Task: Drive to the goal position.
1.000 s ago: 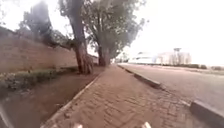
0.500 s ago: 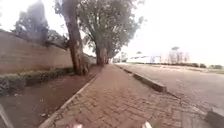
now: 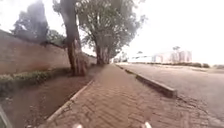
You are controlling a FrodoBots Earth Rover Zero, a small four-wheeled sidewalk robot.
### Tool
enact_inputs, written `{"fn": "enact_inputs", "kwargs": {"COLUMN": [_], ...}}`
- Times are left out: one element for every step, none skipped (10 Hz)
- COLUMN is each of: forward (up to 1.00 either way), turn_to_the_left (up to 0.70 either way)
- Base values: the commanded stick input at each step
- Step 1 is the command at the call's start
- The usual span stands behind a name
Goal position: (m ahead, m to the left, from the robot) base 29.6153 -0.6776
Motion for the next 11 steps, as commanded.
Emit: {"fn": "enact_inputs", "kwargs": {"forward": [0.7, 0.7, 0.7, 0.7, 0.7, 0.7, 0.7, 0.7, 0.7, 0.7, 0.7], "turn_to_the_left": [0.0, 0.0, 0.0, 0.0, 0.0, 0.0, 0.0, 0.0, 0.0, 0.0, 0.0]}}
